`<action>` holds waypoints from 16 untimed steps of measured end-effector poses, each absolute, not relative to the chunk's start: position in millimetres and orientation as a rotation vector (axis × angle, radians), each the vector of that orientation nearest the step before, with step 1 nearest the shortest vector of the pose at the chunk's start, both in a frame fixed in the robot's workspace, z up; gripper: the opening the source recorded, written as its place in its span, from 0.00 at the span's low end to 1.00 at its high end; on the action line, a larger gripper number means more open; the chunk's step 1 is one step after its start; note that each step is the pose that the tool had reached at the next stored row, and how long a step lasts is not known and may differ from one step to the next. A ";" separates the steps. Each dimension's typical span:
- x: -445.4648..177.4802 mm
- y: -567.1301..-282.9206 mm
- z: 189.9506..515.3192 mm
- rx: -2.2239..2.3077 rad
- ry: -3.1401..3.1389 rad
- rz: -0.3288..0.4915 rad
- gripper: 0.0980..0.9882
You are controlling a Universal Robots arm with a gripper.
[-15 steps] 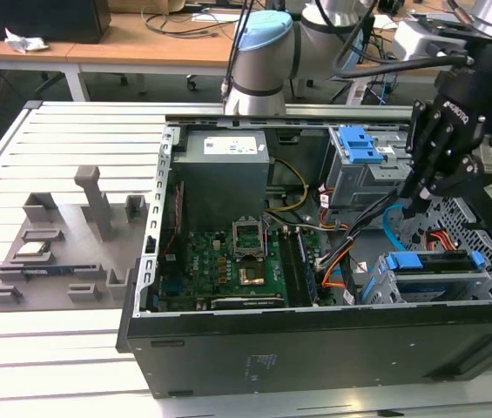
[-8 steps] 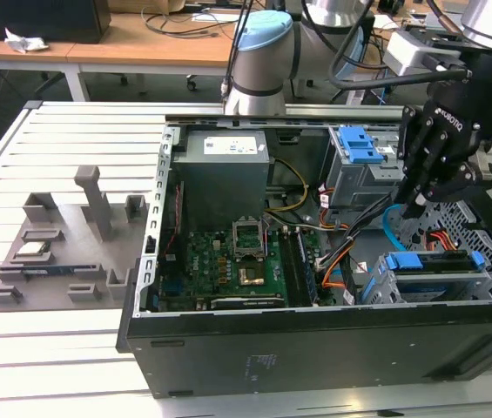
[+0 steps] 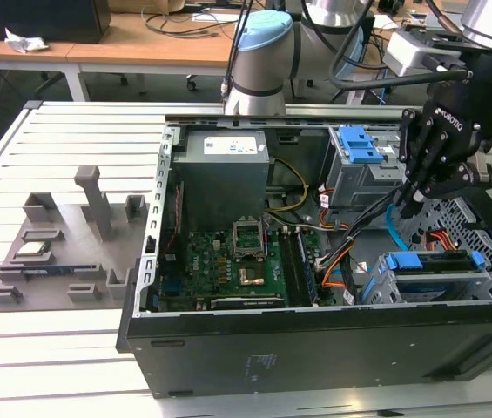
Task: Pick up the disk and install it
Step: 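Insert the second disk wire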
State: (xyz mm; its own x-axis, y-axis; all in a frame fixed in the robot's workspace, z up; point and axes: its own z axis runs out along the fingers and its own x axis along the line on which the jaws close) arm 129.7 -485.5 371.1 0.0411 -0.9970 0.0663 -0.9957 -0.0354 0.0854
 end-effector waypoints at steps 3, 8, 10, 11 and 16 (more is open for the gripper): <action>129.7 -487.3 371.0 2.186 -2.103 -0.017 0.07; 131.1 -510.5 367.7 2.186 -2.103 -0.017 0.07; 136.0 -516.5 365.5 2.186 -2.103 -0.016 0.07; 138.2 -518.1 364.7 2.185 -2.103 -0.016 0.07; 152.1 -520.8 357.4 2.177 -2.096 -0.001 0.07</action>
